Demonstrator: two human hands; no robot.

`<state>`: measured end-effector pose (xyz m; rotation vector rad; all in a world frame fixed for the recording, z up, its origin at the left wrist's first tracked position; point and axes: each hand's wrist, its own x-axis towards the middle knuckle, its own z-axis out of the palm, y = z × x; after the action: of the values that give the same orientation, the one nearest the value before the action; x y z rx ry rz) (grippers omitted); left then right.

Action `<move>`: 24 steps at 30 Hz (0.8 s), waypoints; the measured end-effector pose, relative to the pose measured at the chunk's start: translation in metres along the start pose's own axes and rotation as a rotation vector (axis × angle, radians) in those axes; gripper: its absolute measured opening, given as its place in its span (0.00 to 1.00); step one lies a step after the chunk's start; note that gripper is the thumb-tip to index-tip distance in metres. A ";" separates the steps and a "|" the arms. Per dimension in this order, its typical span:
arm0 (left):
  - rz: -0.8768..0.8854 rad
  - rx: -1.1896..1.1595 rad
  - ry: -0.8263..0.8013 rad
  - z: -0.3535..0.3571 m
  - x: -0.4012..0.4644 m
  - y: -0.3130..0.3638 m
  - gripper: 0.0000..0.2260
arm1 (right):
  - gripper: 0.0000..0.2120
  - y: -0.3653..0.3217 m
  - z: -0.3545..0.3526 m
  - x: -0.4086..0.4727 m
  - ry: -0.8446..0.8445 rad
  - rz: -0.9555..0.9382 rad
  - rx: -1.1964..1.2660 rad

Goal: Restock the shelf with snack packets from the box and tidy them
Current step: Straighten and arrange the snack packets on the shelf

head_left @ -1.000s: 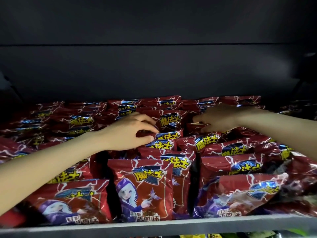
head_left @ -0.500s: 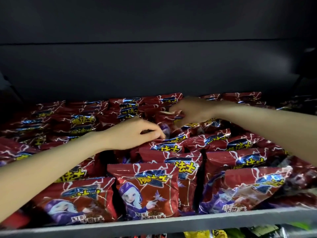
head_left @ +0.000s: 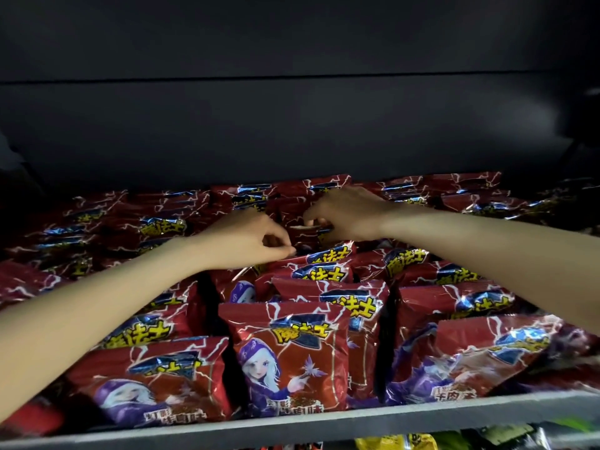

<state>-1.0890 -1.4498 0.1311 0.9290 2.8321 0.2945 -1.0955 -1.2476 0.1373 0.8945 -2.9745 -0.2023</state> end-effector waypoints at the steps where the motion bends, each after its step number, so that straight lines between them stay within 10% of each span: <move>1: 0.004 -0.015 -0.008 0.001 0.000 -0.002 0.11 | 0.19 -0.002 0.002 0.003 0.007 -0.002 -0.009; 24: 0.199 0.443 0.165 -0.019 0.037 0.044 0.09 | 0.07 0.072 -0.038 -0.083 0.239 0.102 0.407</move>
<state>-1.0973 -1.3958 0.1563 1.3281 3.0188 -0.2639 -1.0630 -1.1469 0.1858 0.7253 -2.8649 0.4941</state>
